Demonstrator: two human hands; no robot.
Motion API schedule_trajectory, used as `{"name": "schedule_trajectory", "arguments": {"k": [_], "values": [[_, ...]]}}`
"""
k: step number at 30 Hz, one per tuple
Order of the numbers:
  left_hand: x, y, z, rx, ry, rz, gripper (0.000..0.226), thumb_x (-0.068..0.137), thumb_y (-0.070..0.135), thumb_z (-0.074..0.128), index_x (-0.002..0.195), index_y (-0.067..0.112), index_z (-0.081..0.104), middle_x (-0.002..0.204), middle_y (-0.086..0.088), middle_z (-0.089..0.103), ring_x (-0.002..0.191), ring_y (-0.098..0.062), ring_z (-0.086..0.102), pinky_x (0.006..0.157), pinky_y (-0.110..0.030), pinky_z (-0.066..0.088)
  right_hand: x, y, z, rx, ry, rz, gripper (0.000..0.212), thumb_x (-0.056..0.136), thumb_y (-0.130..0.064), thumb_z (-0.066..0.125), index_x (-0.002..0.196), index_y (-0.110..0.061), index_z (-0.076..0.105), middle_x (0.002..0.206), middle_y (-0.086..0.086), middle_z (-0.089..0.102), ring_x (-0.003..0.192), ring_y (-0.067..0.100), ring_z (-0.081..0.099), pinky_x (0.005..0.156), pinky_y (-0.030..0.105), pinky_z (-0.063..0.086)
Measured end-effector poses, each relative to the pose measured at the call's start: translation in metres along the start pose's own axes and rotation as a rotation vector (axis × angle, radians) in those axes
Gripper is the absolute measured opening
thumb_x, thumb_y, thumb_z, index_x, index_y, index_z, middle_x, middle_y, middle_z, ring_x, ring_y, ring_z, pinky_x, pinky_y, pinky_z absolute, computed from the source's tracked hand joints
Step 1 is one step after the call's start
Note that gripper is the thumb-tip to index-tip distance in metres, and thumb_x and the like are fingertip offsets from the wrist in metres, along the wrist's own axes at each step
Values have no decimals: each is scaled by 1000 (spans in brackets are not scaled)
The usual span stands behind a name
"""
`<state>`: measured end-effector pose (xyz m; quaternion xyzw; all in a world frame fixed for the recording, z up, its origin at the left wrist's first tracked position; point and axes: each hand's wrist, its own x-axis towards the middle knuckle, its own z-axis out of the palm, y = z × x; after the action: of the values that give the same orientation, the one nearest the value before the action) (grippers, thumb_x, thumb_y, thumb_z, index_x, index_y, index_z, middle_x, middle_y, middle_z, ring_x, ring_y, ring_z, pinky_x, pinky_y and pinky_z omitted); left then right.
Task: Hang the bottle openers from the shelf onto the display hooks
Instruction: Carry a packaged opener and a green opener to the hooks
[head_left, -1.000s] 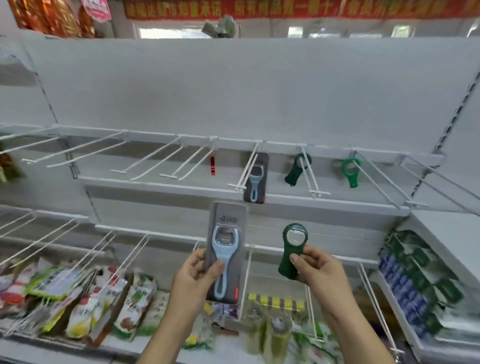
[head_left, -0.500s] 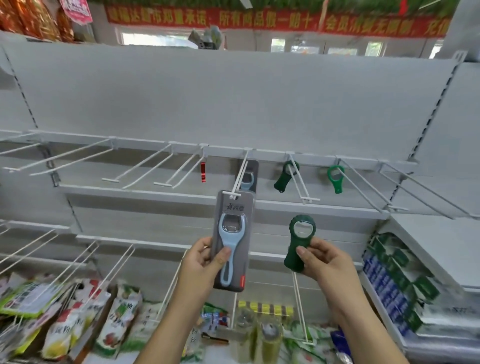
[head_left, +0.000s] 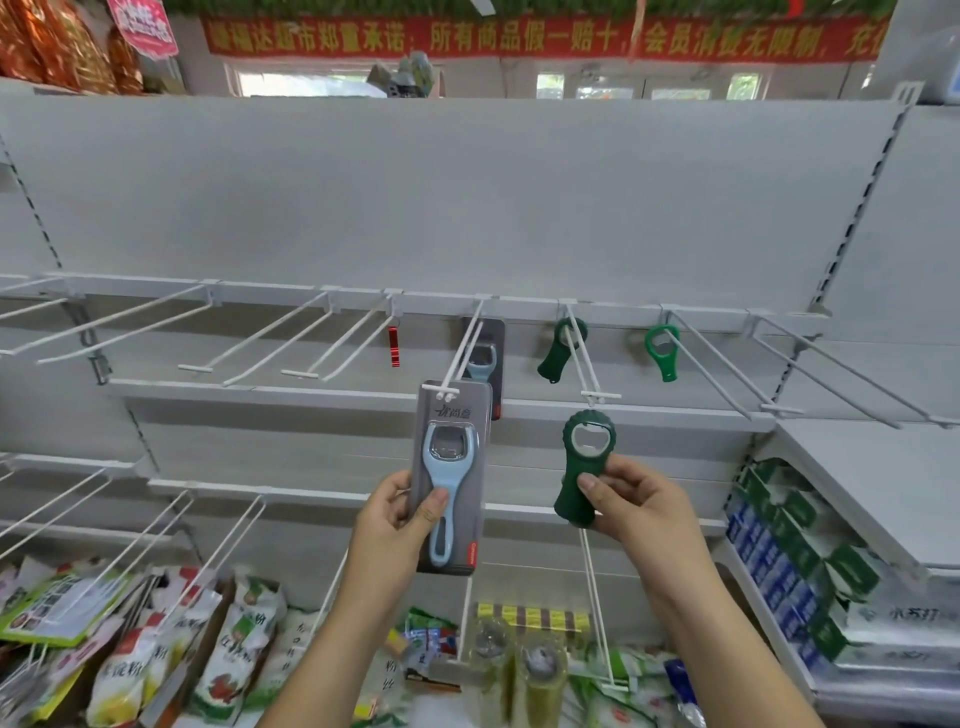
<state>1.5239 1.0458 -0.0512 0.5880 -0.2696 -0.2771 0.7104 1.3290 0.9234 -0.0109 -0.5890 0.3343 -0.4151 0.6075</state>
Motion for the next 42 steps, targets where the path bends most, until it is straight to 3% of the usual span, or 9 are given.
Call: {"name": "schedule_trajectory", "arguments": {"k": [4,9,20,27,31,37,40,42], "values": [[11,-4,7,23,1,-9,21,94,18,66,114,16,61,104,-1,78,90,-16,76,71,-28,62,10,-2,1,13,-10,20,16,94,-3,63,104,-12,71,95,6,79,96,25,74,88,46,60],[13,-7,12,10,46,-6,21,94,16,66,114,18,61,102,1,79,89,-15,76,69,-26,62,9,3,-3,31,-59,31,16,94,-2,62,100,-13,72,95,6,78,98,27,73,86,44,60],[13,-10,26,84,102,24,24,96,20,65,118,17,60,106,3,75,88,-8,75,64,-19,59,21,-11,-19,36,-72,-37,17,92,-4,66,102,-17,73,90,2,79,88,19,76,78,34,62],[34,-15,19,94,89,72,25,95,20,66,120,19,64,109,0,76,91,-11,75,69,-22,60,37,-1,-7,72,41,-30,11,90,-7,70,96,-16,72,84,1,79,84,17,76,70,29,60],[60,-17,16,87,40,113,27,94,21,66,120,29,62,107,9,73,89,-1,73,69,-19,59,58,5,5,155,119,1,7,89,-3,70,91,-10,70,81,5,78,84,23,76,71,33,63],[121,-25,19,105,90,131,40,89,23,74,126,28,59,113,0,70,104,-20,70,81,-36,61,111,11,26,174,246,7,8,89,-1,70,90,-9,69,91,17,72,92,35,70,85,48,60],[145,-26,24,106,101,167,36,90,11,73,114,32,57,108,0,68,97,-15,69,72,-25,59,133,13,33,149,261,-42,6,88,-4,72,89,-9,69,93,23,70,95,39,68,90,55,57],[155,-27,28,105,94,190,33,90,11,73,115,26,57,104,1,68,88,-7,70,64,-18,57,149,11,38,147,294,-33,8,88,-2,71,85,-9,68,102,32,68,100,45,67,90,57,56]]}}
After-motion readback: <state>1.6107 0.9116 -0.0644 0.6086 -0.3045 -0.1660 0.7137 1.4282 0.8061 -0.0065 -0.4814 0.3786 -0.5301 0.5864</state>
